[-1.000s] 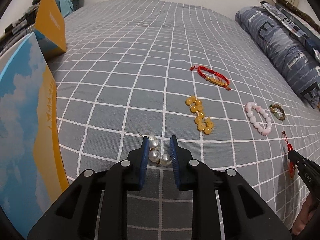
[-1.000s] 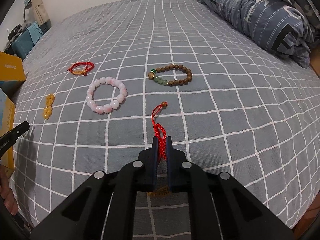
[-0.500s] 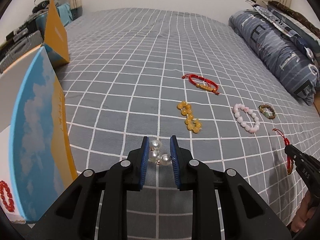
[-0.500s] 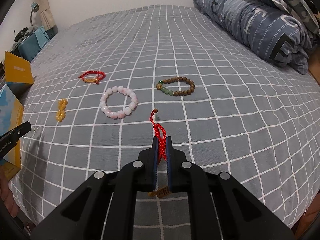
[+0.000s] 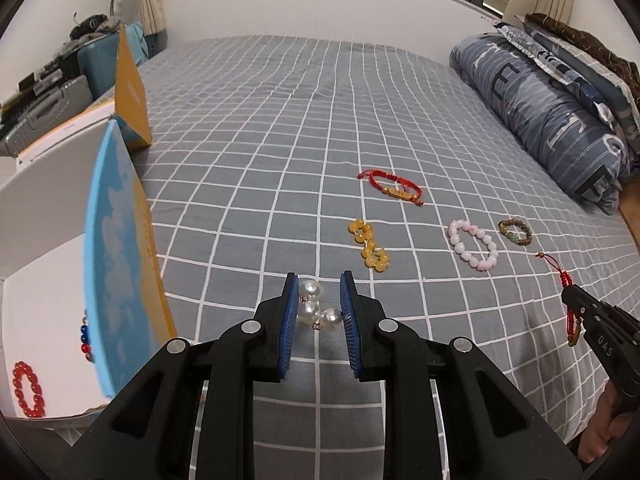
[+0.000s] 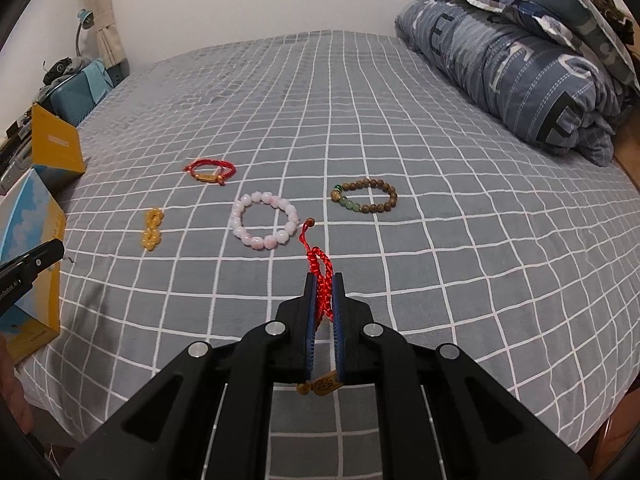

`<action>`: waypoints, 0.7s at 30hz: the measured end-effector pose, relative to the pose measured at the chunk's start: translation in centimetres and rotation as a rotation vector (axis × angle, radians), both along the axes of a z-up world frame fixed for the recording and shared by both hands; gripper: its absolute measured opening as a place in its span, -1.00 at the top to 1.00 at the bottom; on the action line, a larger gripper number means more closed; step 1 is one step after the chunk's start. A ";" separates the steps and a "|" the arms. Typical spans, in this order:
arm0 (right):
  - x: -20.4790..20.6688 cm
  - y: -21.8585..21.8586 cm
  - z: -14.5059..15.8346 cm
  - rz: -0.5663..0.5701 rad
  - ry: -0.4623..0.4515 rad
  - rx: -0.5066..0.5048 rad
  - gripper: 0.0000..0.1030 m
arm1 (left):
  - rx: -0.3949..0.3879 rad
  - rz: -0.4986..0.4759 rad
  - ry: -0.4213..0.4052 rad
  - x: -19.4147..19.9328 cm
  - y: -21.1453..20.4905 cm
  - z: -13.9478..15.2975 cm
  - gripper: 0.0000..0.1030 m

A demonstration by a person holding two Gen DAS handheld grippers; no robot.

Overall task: Organize jewelry
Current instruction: 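Carry the pearl earrings and red string bracelet over the white box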

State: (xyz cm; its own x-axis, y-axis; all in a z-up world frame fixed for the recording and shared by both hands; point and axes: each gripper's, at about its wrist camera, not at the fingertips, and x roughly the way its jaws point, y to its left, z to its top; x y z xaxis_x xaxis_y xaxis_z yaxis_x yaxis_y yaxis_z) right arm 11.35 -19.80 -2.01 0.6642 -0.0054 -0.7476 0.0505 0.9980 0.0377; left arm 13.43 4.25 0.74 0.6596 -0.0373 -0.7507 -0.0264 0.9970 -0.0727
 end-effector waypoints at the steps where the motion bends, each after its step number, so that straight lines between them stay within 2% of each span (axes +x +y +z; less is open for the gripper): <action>1: -0.1 0.1 0.2 0.001 -0.004 -0.001 0.87 | -0.001 0.000 -0.004 -0.2 0.1 0.3 0.59; 12: -2.0 1.8 2.8 0.019 -0.041 -0.002 0.87 | 0.000 0.016 -0.048 -2.9 1.2 3.5 0.59; 21: -2.4 4.4 5.2 0.050 -0.077 -0.007 0.87 | 0.008 0.053 -0.082 -5.0 3.7 6.1 0.59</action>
State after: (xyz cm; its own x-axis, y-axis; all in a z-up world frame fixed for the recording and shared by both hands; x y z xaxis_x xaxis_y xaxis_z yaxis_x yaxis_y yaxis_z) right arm 8.94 -15.38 3.16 0.7190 0.0245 -0.6946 -0.0025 0.9995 0.0327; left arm 8.44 7.94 6.80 0.7195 0.0045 -0.6945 -0.0730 0.9949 -0.0691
